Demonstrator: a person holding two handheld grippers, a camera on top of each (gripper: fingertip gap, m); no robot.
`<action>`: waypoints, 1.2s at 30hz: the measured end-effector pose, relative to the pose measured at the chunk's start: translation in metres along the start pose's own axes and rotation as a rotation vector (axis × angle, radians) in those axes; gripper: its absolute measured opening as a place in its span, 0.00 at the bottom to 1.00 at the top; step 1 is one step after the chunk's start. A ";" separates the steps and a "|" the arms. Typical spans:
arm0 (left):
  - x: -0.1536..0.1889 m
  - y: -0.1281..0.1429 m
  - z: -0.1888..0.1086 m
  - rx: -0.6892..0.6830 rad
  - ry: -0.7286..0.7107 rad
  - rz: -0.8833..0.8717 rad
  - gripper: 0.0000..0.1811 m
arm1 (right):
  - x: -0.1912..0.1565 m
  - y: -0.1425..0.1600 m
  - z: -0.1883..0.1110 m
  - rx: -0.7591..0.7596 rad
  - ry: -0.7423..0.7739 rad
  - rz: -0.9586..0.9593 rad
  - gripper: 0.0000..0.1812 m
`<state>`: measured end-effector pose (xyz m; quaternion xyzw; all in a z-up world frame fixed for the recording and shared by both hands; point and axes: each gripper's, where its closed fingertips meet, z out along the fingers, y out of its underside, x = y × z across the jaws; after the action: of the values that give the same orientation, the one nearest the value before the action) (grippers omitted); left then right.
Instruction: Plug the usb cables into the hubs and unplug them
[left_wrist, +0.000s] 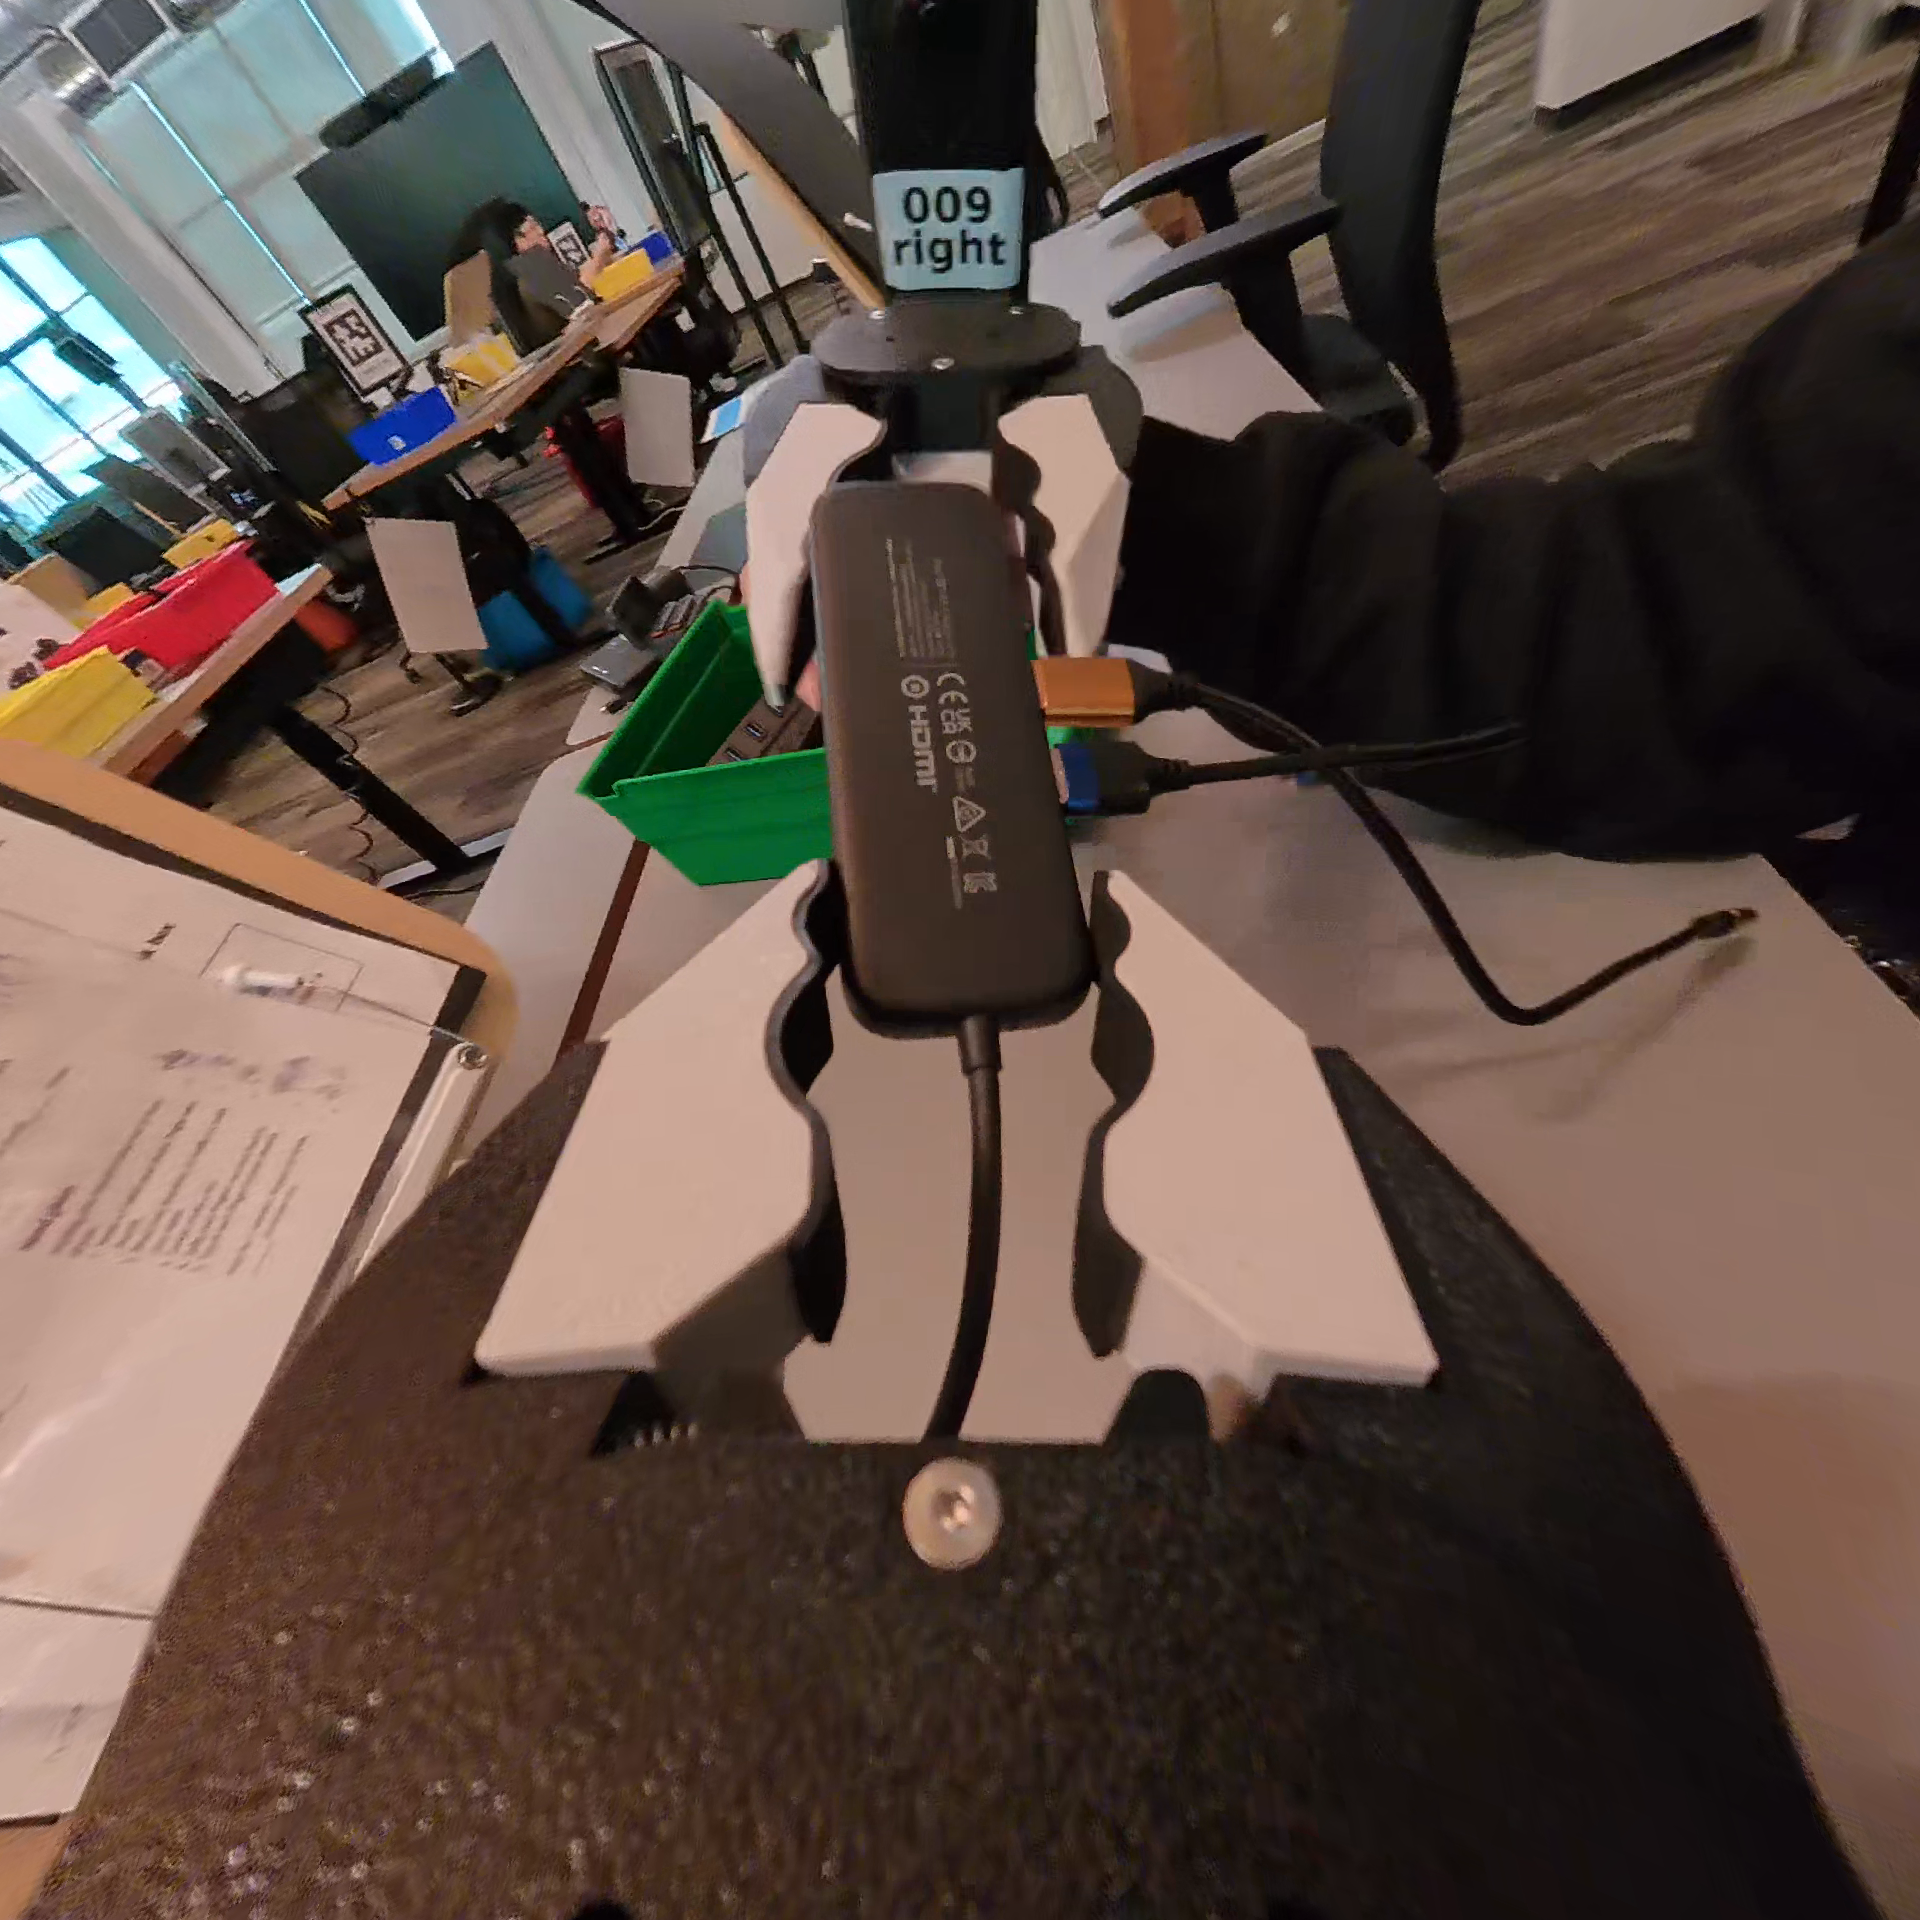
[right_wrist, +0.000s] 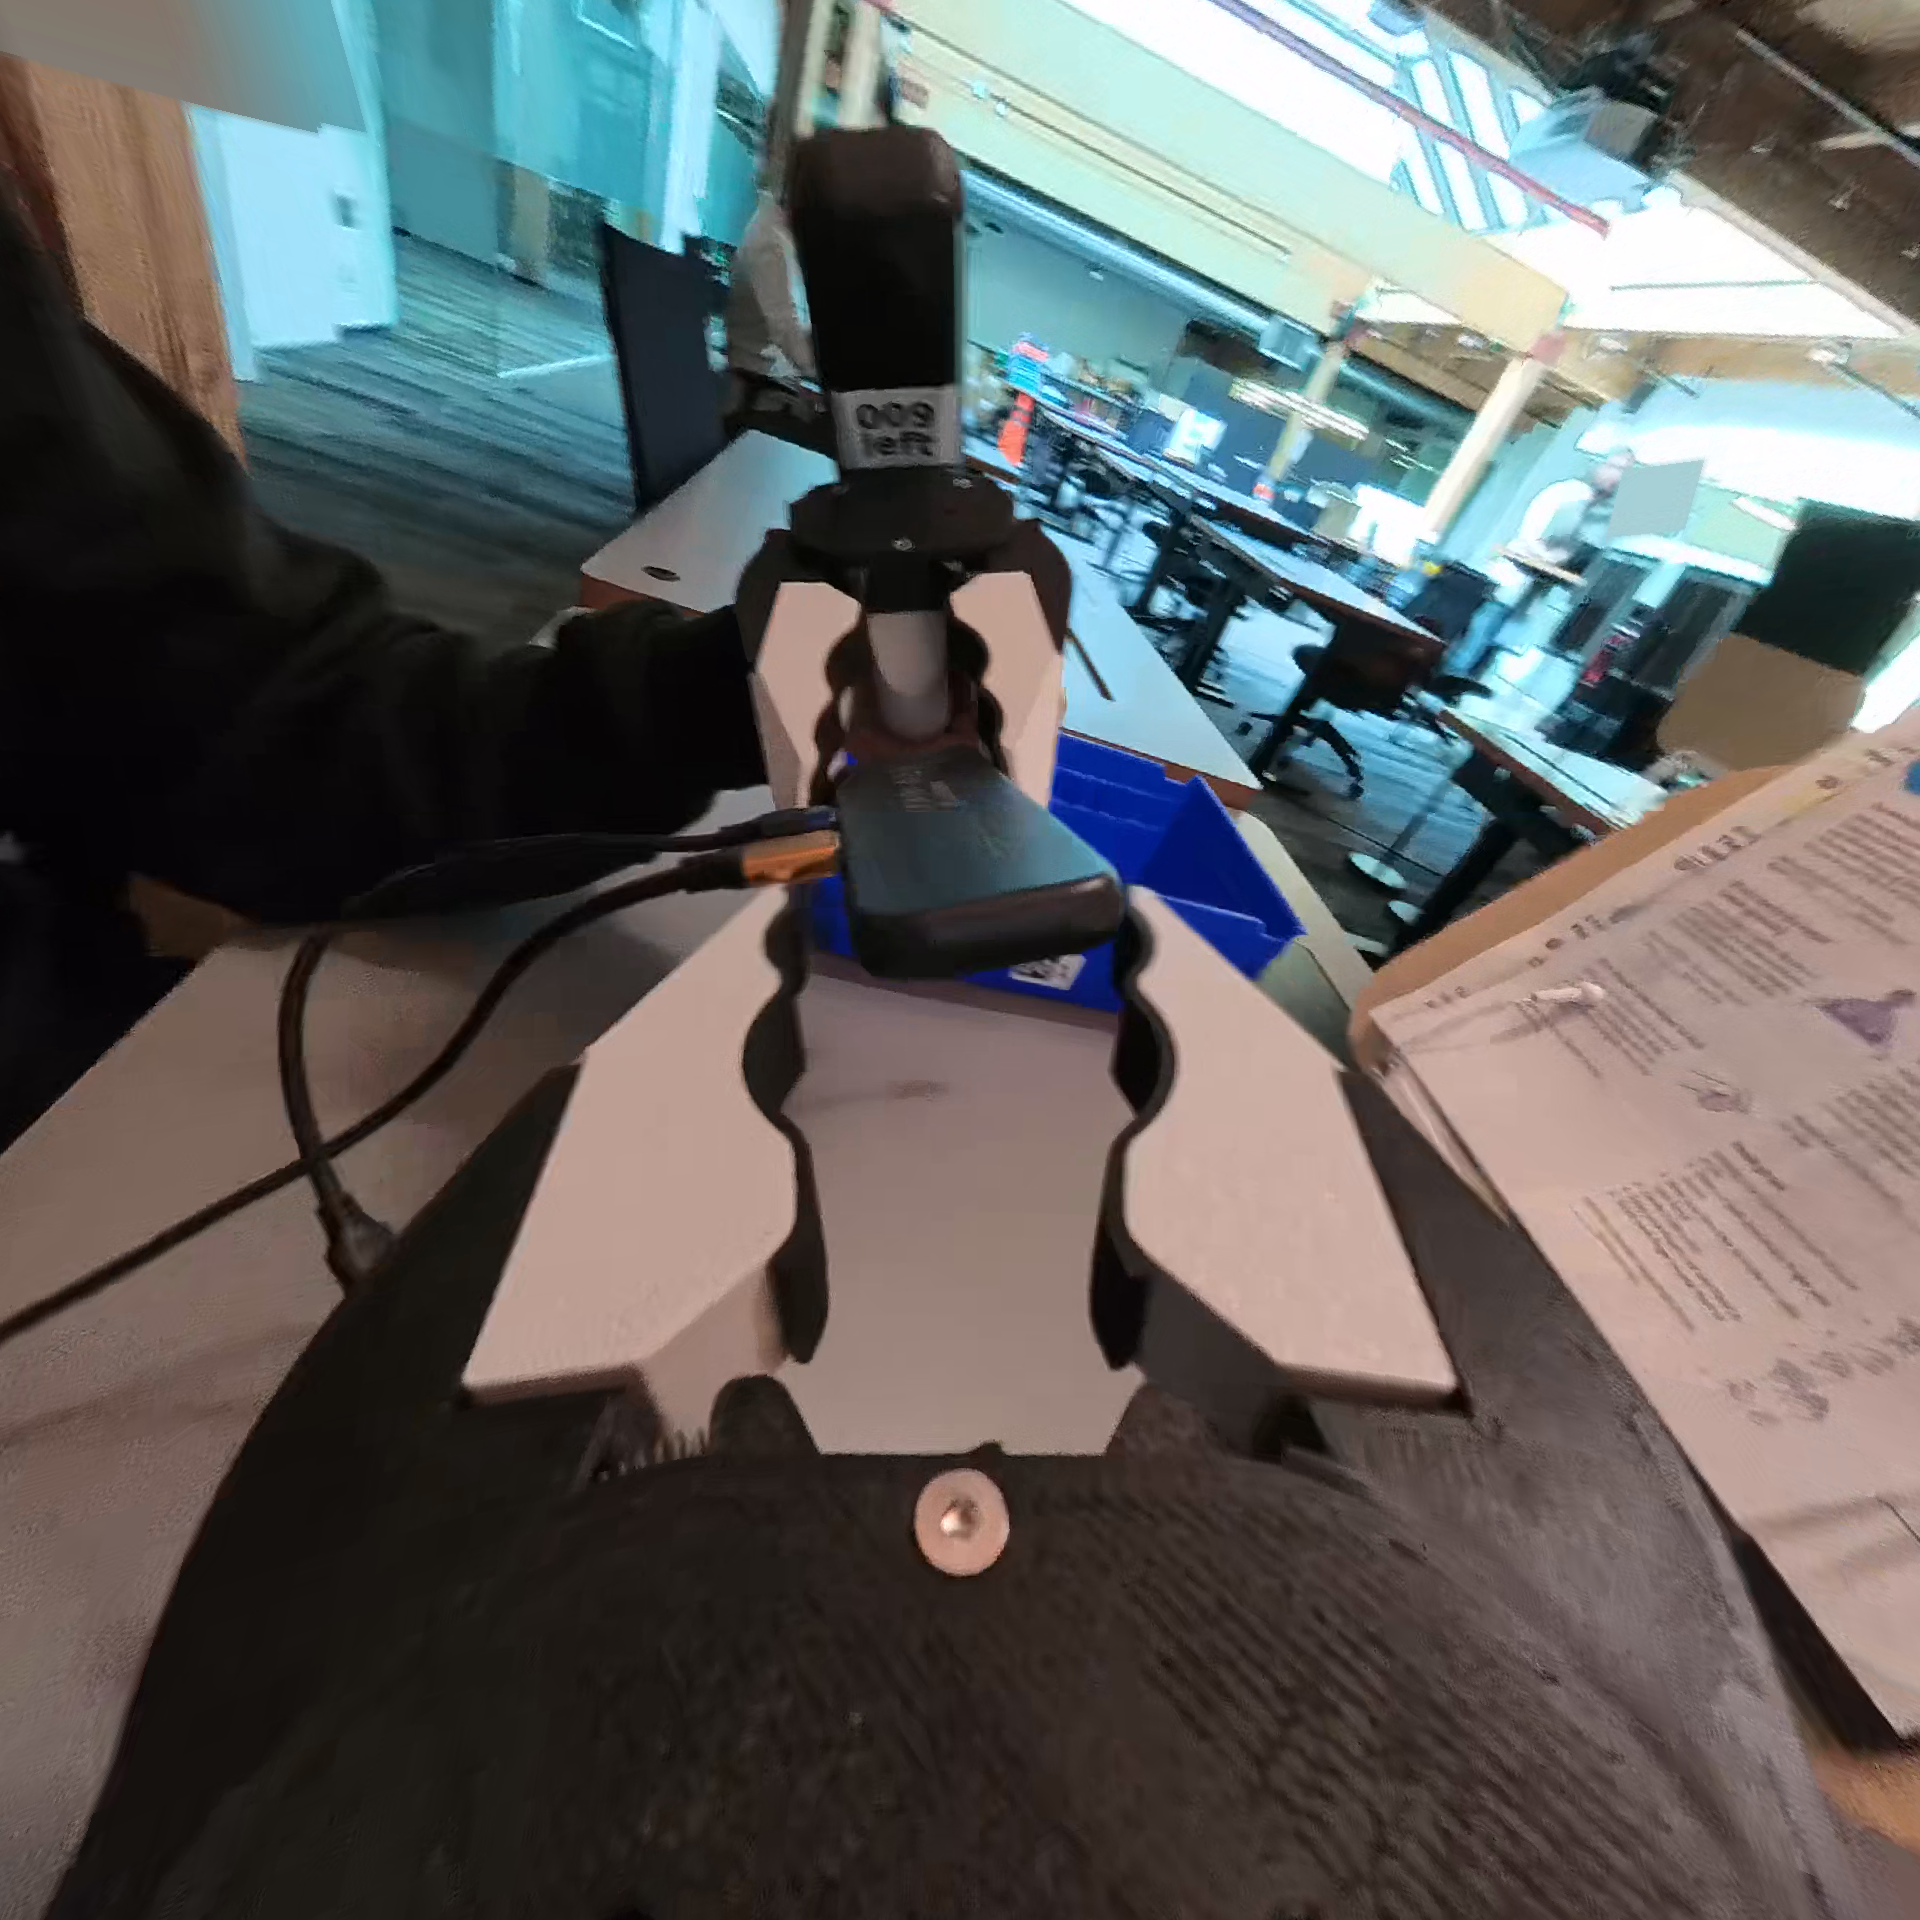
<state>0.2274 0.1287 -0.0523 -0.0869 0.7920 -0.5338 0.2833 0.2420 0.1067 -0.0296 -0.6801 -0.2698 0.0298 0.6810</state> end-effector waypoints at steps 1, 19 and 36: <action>0.002 0.000 0.000 0.001 0.014 -0.003 0.25 | -0.003 -0.002 0.001 0.024 -0.028 -0.001 0.28; -0.001 -0.003 -0.005 0.023 0.005 -0.023 0.25 | 0.007 -0.001 -0.007 0.084 0.011 0.020 0.33; -0.018 -0.024 -0.016 0.184 -0.084 -0.039 0.25 | 0.009 -0.016 0.005 0.159 -0.016 0.032 0.25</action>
<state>0.2293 0.1391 -0.0203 -0.0984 0.7252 -0.6055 0.3126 0.2428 0.1135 -0.0122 -0.6279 -0.2613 0.0673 0.7300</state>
